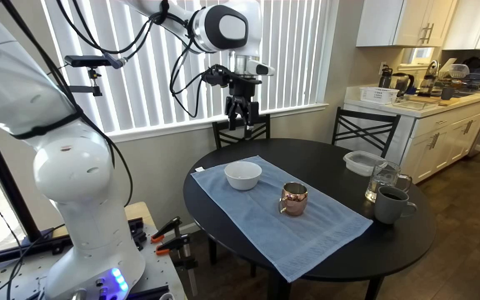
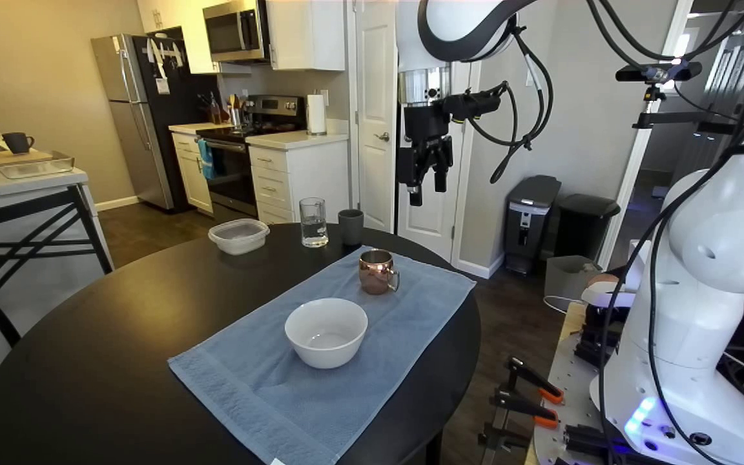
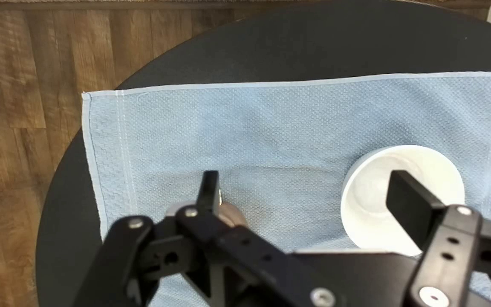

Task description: Pour the items in the cup into the bowl

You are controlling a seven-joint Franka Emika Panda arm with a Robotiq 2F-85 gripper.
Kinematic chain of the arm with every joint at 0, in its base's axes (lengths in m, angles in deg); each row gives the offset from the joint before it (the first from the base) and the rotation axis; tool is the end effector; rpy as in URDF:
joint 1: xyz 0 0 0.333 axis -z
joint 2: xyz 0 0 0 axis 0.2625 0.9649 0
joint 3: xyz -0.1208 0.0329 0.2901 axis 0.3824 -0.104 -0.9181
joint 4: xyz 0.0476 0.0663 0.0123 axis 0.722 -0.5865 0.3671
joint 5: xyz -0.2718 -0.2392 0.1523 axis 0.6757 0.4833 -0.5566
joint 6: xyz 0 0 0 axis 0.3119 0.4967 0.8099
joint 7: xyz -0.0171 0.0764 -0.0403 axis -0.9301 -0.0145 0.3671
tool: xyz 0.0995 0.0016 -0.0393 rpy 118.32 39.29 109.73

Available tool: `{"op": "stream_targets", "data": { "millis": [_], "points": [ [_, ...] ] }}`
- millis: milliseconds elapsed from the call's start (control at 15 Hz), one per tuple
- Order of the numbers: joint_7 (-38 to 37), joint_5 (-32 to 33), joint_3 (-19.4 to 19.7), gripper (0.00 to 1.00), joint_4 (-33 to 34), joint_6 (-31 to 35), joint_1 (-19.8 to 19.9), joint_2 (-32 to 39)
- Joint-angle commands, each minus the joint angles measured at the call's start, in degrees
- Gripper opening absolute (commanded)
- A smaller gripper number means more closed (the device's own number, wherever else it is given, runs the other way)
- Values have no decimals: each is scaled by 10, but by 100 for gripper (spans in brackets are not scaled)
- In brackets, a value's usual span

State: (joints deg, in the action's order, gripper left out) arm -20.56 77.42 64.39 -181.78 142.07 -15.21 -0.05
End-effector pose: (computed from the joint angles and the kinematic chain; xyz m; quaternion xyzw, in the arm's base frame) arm 0.4116 0.0252 0.4576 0.9983 -0.0320 -0.0437 0.0224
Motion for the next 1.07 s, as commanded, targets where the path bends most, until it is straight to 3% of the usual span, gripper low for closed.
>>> {"op": "stream_targets", "data": {
  "millis": [0, 600, 1000],
  "points": [
    [-1, 1, 2, 100, 1, -1, -2, 0],
    [-1, 1, 2, 100, 1, -1, -2, 0],
    [72, 18, 99, 100, -34, 75, 58, 5]
  ]
}}
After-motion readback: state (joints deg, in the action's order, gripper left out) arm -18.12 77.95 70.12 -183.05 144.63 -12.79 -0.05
